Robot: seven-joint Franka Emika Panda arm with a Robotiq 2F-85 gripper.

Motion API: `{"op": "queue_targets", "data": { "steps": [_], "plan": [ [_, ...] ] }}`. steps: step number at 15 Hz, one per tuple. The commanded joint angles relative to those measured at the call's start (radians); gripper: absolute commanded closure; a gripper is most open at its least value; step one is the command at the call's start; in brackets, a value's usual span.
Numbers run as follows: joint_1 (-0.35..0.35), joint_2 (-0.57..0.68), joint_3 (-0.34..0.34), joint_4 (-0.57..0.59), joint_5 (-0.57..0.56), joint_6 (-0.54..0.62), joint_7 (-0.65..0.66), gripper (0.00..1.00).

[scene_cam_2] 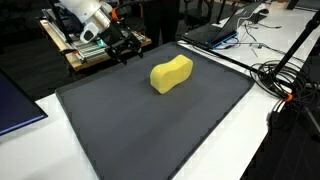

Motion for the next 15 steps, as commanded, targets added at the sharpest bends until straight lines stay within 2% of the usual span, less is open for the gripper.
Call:
{"op": "queue_targets", "data": {
  "steps": [1, 5, 8, 11, 15],
  "plan": [
    [0.084, -0.202, 0.023, -0.187, -0.075, 0.158, 0.026, 0.00],
    [0.168, -0.309, 0.103, -0.276, -0.233, 0.325, 0.139, 0.00],
    [0.203, -0.349, 0.165, -0.295, -0.414, 0.373, 0.260, 0.00],
    [0.204, -0.368, 0.234, -0.275, -0.632, 0.337, 0.392, 0.00],
    [0.213, -0.375, 0.312, -0.214, -0.817, 0.253, 0.497, 0.00]
  ]
}}
